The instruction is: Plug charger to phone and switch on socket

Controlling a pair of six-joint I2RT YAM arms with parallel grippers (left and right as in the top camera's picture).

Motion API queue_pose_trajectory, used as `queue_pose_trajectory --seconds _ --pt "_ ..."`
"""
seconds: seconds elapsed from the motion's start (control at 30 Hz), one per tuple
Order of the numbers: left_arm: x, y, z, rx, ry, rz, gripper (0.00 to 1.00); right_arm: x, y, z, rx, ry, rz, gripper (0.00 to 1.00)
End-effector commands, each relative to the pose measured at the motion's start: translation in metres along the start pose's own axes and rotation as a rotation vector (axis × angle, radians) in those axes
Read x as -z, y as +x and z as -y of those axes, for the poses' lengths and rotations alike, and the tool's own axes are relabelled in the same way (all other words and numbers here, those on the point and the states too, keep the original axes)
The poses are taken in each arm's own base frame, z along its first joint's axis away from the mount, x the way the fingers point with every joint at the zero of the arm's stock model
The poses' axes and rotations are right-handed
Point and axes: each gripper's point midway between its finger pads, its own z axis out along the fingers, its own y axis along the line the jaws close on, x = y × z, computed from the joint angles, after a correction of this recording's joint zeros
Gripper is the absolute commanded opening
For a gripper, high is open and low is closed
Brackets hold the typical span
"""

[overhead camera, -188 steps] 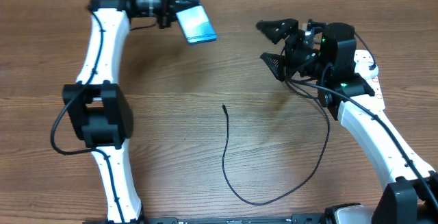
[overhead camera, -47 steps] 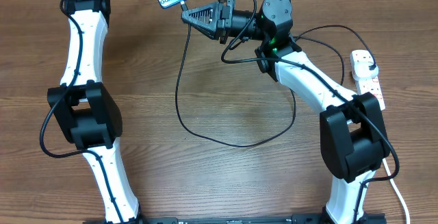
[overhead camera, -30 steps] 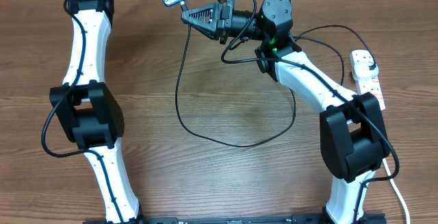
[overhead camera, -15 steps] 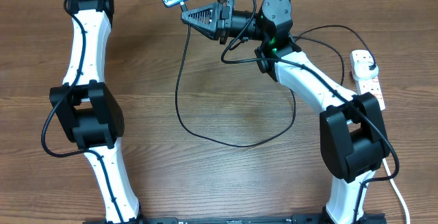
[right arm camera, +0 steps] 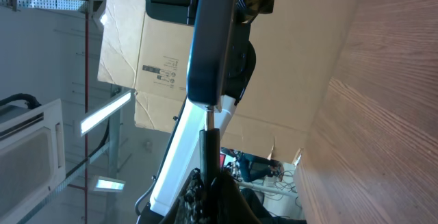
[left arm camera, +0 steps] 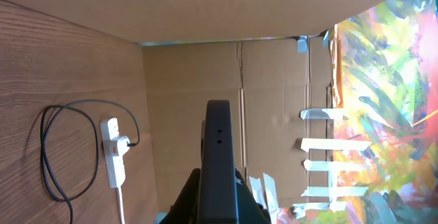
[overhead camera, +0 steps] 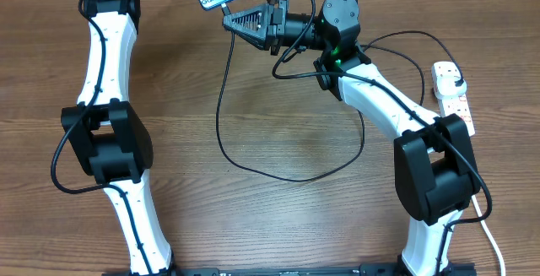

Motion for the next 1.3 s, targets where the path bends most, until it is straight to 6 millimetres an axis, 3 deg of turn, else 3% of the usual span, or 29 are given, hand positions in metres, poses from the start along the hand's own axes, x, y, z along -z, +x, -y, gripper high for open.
queue_pose_trajectory --seconds 0.0,0.57,1.07,1.27 --pt "-0.003 0.009 0.011 -0.037 0.006 -0.042 0.04 -0.002 -0.006 -0.007 0.016 -0.011 0.034 0.04" --pt "0.002 0.004 0.011 -0.039 0.006 -0.019 0.04 -0.002 -0.009 -0.001 -0.016 0.008 0.048 0.04" --pt "-0.022 0.032 0.010 -0.159 0.015 -0.143 0.04 -0.002 -0.014 -0.001 -0.039 0.008 0.078 0.04" --pt "-0.019 0.040 0.009 -0.147 0.013 -0.195 0.04 0.000 -0.016 0.004 -0.053 0.022 0.082 0.04"
